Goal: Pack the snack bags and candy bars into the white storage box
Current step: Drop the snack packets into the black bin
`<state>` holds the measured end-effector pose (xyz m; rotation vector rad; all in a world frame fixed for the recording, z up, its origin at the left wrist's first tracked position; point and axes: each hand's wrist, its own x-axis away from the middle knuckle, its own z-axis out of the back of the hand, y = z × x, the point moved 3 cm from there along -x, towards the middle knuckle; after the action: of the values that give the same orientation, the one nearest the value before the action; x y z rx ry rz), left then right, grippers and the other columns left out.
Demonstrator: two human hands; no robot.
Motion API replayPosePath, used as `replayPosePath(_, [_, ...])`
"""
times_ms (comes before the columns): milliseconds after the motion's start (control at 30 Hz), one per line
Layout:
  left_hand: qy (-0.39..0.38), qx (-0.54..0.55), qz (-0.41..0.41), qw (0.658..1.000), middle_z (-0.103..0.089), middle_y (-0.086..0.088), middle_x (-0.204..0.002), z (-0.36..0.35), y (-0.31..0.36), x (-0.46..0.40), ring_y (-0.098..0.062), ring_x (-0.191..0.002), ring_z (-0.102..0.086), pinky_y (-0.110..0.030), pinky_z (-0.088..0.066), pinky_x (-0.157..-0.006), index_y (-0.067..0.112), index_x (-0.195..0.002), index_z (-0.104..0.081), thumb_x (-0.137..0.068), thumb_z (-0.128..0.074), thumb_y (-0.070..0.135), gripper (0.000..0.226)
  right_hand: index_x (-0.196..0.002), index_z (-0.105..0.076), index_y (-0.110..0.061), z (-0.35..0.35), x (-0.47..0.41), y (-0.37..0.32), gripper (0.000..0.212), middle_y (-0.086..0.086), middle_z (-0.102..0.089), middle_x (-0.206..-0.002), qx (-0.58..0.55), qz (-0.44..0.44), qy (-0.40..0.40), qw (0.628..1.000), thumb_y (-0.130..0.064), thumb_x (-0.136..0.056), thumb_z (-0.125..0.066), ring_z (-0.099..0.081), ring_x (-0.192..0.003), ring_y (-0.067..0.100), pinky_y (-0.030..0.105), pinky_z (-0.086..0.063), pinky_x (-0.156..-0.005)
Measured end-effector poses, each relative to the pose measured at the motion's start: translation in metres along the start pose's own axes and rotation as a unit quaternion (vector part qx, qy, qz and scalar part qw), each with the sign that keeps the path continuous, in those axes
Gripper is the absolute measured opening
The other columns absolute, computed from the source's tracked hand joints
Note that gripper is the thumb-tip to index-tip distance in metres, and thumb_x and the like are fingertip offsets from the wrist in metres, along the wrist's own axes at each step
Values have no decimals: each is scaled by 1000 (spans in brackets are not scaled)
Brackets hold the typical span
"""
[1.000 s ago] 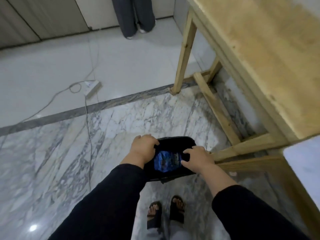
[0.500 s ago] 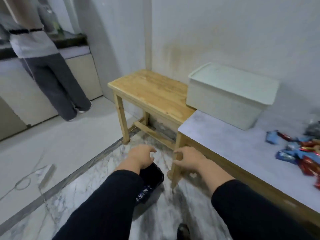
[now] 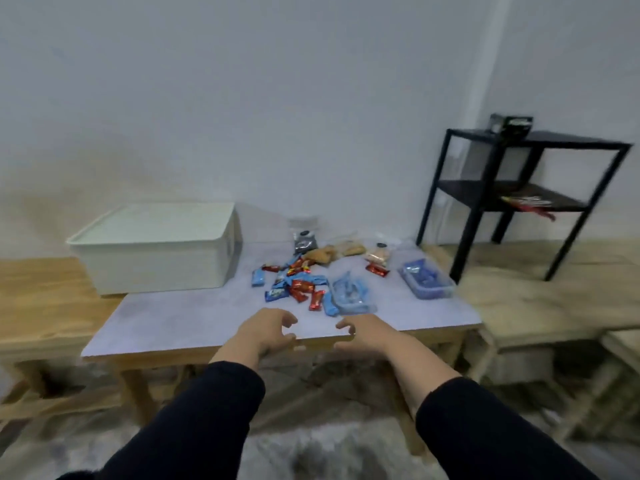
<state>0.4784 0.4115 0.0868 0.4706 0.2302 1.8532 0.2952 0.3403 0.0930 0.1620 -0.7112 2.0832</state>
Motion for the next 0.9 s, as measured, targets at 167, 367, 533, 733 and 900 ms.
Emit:
replayPosePath(167, [-13,19,-97,995,-57,4,-133,-38,160,-47,-16,-124,-52,-30,-39,-107,24,-130,-54,-90,-57,30,41,-135,-46,-31,72,57,147,56,0,-46,-143,-20,-91,77,993,-46,-84,-62,-48,-127,17,31,-41,-103])
replayPosePath(367, [12,63,-196,979,-56,4,-135,-51,320,-88,-16,-124,-52,-29,-38,-106,21,-132,-53,-90,-57,28,42,-134,-52,-26,145,117,280,58,3,-51,-139,-45,-155,156,974,-40,-80,-67,-52,-123,17,28,-43,-98])
replayPosePath(533, [97,69,-262,958,-58,4,-133,-6,426,-131,-15,-124,-53,-31,-41,-105,22,-133,-52,-90,-57,29,44,-138,-44,-36,217,125,344,57,1,-47,-144,-62,-156,210,963,-39,-85,-64,-49,-128,17,28,-41,-97])
replayPosePath(733, [215,76,-316,921,-57,5,-135,73,525,-202,-15,-126,-51,-35,-42,-105,25,-133,-51,-90,-56,34,44,-137,-46,-38,309,89,391,57,-2,-50,-142,-47,-143,283,947,-40,-83,-64,-50,-129,16,30,-42,-103])
replayPosePath(900, [311,81,-315,893,-55,1,-134,123,577,-272,-20,-122,-51,-36,-45,-93,26,-130,-54,-90,-53,35,41,-134,-48,-38,380,32,419,53,-4,-51,-140,-49,-134,328,934,-40,-84,-63,-51,-125,16,29,-42,-100])
